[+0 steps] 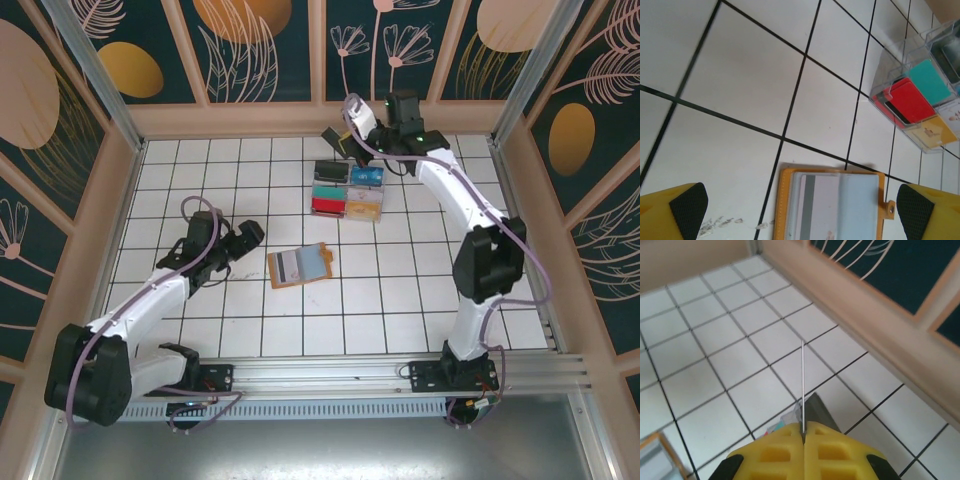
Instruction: Take the credit cards out of the card holder
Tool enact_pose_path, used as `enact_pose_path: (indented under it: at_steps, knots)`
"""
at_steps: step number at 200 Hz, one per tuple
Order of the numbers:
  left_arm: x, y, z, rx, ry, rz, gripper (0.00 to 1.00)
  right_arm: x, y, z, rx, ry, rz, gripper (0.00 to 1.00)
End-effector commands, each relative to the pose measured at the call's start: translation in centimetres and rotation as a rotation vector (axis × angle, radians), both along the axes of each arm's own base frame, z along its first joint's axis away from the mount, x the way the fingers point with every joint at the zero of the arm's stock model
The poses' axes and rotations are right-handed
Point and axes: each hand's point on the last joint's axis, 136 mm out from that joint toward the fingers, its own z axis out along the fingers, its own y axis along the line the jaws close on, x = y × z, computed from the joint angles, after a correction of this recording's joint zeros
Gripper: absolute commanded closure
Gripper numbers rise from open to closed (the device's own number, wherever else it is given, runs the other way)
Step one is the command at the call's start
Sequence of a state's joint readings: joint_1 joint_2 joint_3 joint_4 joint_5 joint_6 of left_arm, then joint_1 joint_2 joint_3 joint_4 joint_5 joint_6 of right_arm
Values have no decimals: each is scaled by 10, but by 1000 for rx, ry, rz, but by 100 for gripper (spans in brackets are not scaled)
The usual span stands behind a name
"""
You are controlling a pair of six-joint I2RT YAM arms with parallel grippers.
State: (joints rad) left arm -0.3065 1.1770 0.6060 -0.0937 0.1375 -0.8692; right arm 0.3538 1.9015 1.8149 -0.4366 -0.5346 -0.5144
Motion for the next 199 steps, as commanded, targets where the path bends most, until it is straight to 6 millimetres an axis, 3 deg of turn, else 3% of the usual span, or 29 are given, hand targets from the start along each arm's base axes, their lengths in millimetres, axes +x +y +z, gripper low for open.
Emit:
enact_pose_path:
  at_steps: [1, 77, 123, 176, 199]
  knots:
    - [5, -16, 9, -102, -4, -46, 1, -3, -1, -11, -44, 2, 151, 100]
    - [4, -27, 0, -175, 55, -55, 1, 18, 9, -56, -150, -82, 311, 100]
    - [8, -31, -4, -193, 79, -59, 1, 37, 3, -80, -182, -78, 326, 100]
    - [3, -33, -5, -205, 88, -73, 1, 25, 4, -90, -197, -79, 420, 100]
    - [0, -32, -6, -203, 94, -68, 1, 29, 4, -95, -206, -80, 411, 100]
